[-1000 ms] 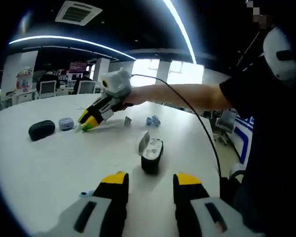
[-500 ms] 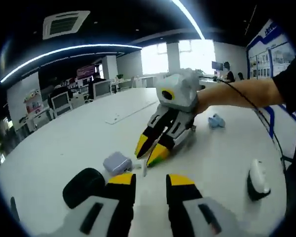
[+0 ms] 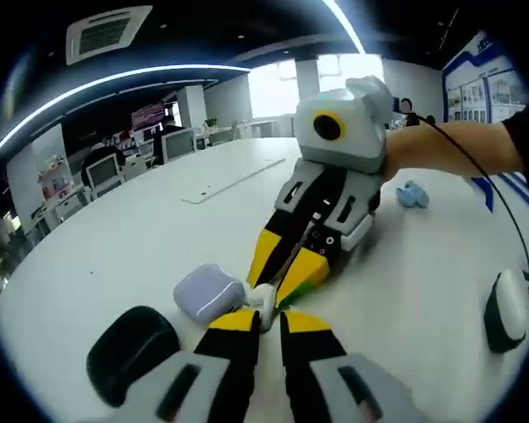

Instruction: Pick up the earbuds from the table and place the earbuds into the earbud case

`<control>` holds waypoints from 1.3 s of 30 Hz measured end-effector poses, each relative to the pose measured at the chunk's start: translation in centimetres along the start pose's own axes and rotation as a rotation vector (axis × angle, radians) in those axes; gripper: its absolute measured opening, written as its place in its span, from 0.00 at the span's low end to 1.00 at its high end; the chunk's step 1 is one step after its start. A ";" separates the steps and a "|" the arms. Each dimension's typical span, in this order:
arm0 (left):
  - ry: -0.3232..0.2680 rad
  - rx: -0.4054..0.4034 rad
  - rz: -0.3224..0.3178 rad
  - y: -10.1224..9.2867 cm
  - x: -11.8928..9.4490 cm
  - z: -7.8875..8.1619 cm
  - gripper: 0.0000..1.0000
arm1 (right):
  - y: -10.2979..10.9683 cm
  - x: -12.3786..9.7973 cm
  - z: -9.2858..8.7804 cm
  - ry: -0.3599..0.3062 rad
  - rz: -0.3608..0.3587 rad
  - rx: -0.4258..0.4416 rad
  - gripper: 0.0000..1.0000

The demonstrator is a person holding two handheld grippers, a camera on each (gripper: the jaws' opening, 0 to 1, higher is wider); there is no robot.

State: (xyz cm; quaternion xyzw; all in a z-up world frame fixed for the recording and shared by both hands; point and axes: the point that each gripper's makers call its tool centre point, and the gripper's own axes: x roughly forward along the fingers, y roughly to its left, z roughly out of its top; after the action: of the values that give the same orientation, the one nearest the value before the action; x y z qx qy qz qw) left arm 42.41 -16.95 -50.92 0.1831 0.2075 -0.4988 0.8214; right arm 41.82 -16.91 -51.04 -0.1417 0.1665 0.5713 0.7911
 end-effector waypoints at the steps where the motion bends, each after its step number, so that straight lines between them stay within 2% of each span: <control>1: -0.004 0.000 -0.002 0.0 0.1 0.1 0.12 | 0.0 0.0 0.0 0.000 0.001 -0.005 0.10; 11: -0.017 0.044 -0.048 -1.2 0.2 0.3 0.13 | 1.0 -0.5 0.4 0.029 -0.008 -0.049 0.09; 22: -0.082 0.046 -0.062 -3.8 -2.4 1.2 0.15 | 3.9 -2.1 2.7 0.017 -0.018 -0.142 0.09; 26: -0.118 0.065 -0.056 -4.9 -4.7 2.5 0.16 | 5.2 -2.8 4.8 0.002 -0.040 -0.201 0.09; 30: -0.180 0.067 -0.038 -4.9 -7.1 4.5 0.17 | 6.7 -3.4 6.9 -0.015 -0.049 -0.243 0.10; 35: -0.229 0.092 -0.024 -7.1 -10.3 6.1 0.19 | 9.5 -4.7 9.6 -0.043 -0.079 -0.317 0.10; 39: -0.260 0.101 -0.038 -9.3 -12.1 6.7 0.20 | 11.9 -5.9 10.5 -0.061 -0.086 -0.350 0.10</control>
State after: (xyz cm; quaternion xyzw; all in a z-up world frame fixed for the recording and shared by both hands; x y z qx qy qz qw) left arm 30.14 -15.42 -39.79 0.1539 0.0774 -0.5437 0.8214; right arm 29.86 -13.96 -39.46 -0.2666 0.0342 0.5614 0.7827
